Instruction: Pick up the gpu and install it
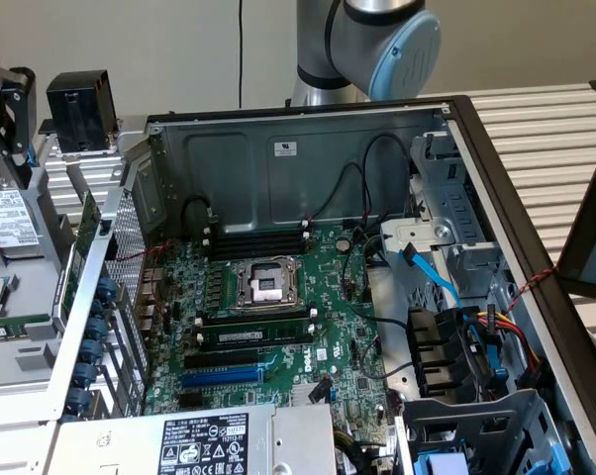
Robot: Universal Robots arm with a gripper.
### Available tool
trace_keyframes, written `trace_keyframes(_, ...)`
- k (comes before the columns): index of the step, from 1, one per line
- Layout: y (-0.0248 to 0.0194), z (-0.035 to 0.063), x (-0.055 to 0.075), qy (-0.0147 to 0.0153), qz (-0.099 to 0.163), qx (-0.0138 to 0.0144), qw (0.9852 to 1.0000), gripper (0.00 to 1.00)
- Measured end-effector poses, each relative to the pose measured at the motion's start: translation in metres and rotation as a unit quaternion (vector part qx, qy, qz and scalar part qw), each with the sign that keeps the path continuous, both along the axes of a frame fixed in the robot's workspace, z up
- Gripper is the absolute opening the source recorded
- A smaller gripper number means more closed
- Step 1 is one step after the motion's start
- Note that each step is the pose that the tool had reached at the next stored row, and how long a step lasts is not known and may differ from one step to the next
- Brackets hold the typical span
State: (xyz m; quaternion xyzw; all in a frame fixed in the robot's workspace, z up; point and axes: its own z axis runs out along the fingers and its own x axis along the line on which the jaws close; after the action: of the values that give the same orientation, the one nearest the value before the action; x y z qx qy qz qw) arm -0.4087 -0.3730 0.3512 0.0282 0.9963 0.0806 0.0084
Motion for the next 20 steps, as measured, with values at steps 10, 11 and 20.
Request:
trace_keyframes(10,-0.0064,-0.0162,0.000,-0.0001,0.000,0.0113,0.9999,0.42)
trace_keyframes(11,-0.0064,-0.0180,0.000,-0.0001,0.000,0.0113,0.9999,0.42)
trace_keyframes(20,-0.0032,-0.0280,0.000,-0.0006,0.000,-0.0090,1.0000,0.42)
